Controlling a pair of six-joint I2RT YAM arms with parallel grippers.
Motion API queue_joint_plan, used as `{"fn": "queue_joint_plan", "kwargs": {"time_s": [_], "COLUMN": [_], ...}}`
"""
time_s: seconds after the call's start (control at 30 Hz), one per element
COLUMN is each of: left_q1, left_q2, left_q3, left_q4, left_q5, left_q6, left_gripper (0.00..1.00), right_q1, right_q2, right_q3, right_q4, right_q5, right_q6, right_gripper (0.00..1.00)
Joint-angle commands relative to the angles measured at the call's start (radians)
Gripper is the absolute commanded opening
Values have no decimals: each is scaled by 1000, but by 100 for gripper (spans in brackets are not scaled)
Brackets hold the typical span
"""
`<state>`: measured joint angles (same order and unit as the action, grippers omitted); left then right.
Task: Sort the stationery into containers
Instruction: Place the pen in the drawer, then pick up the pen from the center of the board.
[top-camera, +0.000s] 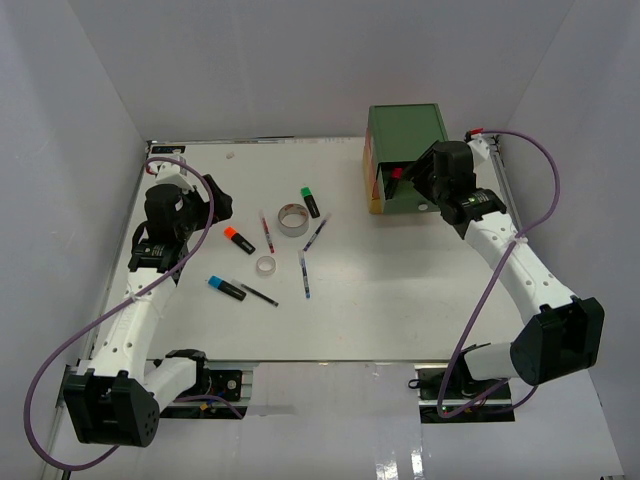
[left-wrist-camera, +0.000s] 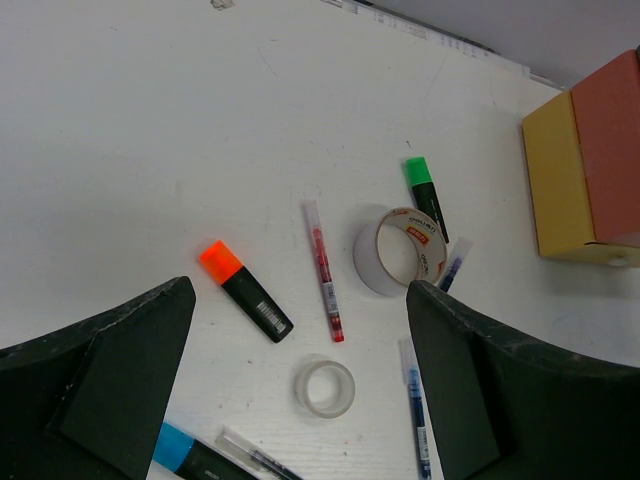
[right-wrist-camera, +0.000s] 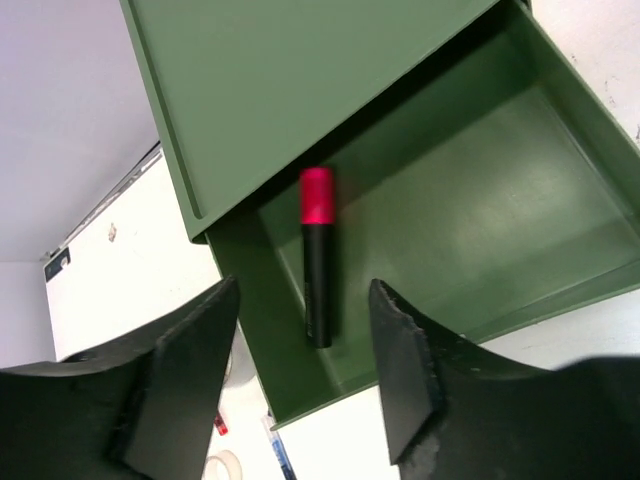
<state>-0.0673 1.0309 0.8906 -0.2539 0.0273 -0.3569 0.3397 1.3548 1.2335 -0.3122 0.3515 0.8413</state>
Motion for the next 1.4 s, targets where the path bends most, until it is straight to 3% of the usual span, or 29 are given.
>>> {"fn": "queue_joint_plan", "kwargs": {"time_s": [0.0, 0.13, 0.27, 0.37, 0.57, 0.77, 0.97, 1.1, 1.37], "left_q1": [6, 6, 8, 9, 15, 17, 17, 18, 18], "left_q2": [-31, -32, -31, -28, -20, -17, -38, -42, 4], "left_q3": [-7, -7, -7, -7, -4, -12, -110, -183, -274], "left_q4": [10, 10, 8, 8, -7, -53, -257, -346, -361], "left_q5": [5, 3, 5, 5, -53, -135, -257, -306, -230], "left_q6": [-4, -4, -4, -7, -19, -63, -227, -339, -458], "left_gripper": [98, 98, 98, 98, 98, 98, 98, 98, 98], "right_q1": [-7, -4, 44, 155, 398, 558, 634, 648, 648], "right_q2": [-14, -11, 15, 44, 119, 247, 303, 252, 52], "right_q3": [-3, 23, 92, 152, 162, 138, 101, -14, -245], "right_q4": [61, 81, 102, 96, 84, 85, 114, 165, 263], "right_q5": [-9, -64, -169, -172, -233, -256, -253, -261, -243], "right_q6": [7, -89, -349, -555, -774, -821, -815, -788, -768], "right_gripper": [62, 68, 72, 74, 75, 75, 74, 75, 77]}}
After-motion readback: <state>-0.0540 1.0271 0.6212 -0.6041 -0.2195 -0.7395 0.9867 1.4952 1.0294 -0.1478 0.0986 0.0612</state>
